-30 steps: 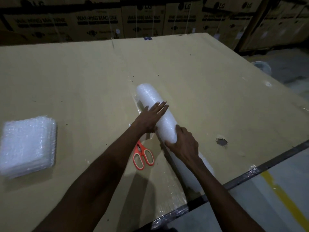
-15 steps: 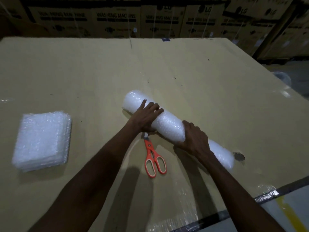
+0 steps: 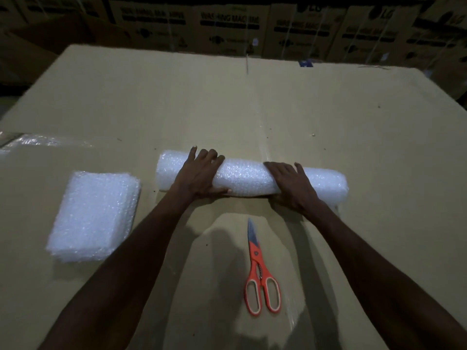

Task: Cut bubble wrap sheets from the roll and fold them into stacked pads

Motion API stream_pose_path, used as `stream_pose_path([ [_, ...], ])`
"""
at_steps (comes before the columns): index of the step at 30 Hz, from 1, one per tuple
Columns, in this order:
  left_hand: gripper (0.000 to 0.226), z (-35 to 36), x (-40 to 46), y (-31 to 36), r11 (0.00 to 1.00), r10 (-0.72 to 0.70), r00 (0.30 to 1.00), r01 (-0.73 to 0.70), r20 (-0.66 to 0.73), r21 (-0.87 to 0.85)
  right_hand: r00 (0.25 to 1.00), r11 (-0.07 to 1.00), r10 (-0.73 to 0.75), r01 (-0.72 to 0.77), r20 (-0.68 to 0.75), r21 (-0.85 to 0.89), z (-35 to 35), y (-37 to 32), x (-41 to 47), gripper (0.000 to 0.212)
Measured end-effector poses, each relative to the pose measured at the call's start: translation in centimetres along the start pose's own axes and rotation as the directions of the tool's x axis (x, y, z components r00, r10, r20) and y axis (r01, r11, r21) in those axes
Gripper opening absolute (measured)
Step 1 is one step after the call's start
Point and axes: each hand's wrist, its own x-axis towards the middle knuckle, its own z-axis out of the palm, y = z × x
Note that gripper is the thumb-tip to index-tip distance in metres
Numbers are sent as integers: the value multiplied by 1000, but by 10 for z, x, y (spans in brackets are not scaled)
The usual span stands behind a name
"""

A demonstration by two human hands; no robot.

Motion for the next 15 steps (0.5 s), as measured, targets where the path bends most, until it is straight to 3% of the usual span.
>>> stream_pose_path([
  [5,95,16,-7,-8,998,-55,997,53,-58,-45,995,996,-92,92,-30,0,5,14,28,106],
  [15,104,19,2,-6,990,-136,991,136,7,-26,991,991,-126,128,-51,35,18,25,41,101],
])
